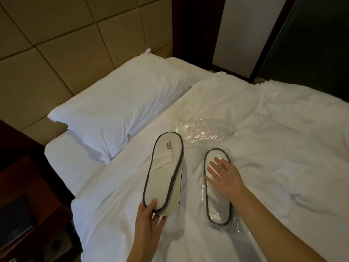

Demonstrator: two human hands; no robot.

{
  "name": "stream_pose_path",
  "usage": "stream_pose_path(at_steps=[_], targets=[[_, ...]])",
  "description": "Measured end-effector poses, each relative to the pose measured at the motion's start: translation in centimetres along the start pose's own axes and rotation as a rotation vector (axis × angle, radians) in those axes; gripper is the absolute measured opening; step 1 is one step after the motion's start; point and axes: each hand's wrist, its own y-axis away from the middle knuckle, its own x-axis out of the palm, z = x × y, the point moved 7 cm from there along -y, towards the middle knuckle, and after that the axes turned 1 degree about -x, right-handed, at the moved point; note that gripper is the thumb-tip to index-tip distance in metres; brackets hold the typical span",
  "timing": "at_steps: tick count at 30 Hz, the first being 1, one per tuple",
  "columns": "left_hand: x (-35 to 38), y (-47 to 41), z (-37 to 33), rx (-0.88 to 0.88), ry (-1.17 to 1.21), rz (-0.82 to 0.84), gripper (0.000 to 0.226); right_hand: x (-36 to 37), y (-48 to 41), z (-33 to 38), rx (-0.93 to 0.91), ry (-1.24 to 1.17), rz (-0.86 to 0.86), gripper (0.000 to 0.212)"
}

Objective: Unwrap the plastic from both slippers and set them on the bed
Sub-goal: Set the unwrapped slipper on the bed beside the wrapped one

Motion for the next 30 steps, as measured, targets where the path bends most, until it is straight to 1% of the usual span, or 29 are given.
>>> stream_pose_path(at_steps=[4, 7, 13, 16, 18, 20, 23, 26, 28, 30], targets=[[-1.4, -0.5, 2.2, -0.088, 0.021, -0.093, 0.027, -0.8, 0.2, 0.4, -0.016, -0.008, -0.016, 0.031], [-2.3, -0.5, 3.3, -0.132, 0.011, -0.16, 0.029, -1.6, 0.4, 0.4, -0.024, -0.022, -0.032, 0.034], [-2.9, -0.9, 5.0, -0.196, -0.001, -0.209, 0.029, -2.3, 1.1, 0.2, -0.032, -0.019, -0.042, 0.03], [-3.1, -1.0, 5.8, -0.235, -0.01, -0.203, 0.03, -2.6, 1.4, 0.4, -0.035, -0.003, -0.054, 0.019], [-3.1, -1.2, 6.1, -0.258, -0.067, -0.195, 0.03, -2.9, 1.5, 0.6, -0.039, -0.001, -0.067, 0.015], [-3.2, -1.6, 6.4, -0.264, -0.164, -0.203, 0.03, -3.2, 1.4, 0.8, -0.048, 0.001, -0.081, 0.014], [-3.6, -2.1, 6.6, -0.256, -0.306, -0.226, 0.029, -3.9, 1.3, 1.0, -0.065, 0.001, -0.117, 0.021], [-3.9, -2.9, 6.3, -0.241, -0.421, -0.248, 0.032, -5.0, 1.2, 1.3, -0.101, 0.005, -0.189, 0.03], [-4.2, -3.6, 6.3, -0.238, -0.491, -0.252, 0.035, -5.7, 1.1, 1.5, -0.127, 0.004, -0.24, 0.032], [-4.3, -4.0, 6.4, -0.241, -0.542, -0.245, 0.036, -6.3, 1.0, 1.8, -0.151, 0.008, -0.282, 0.028]])
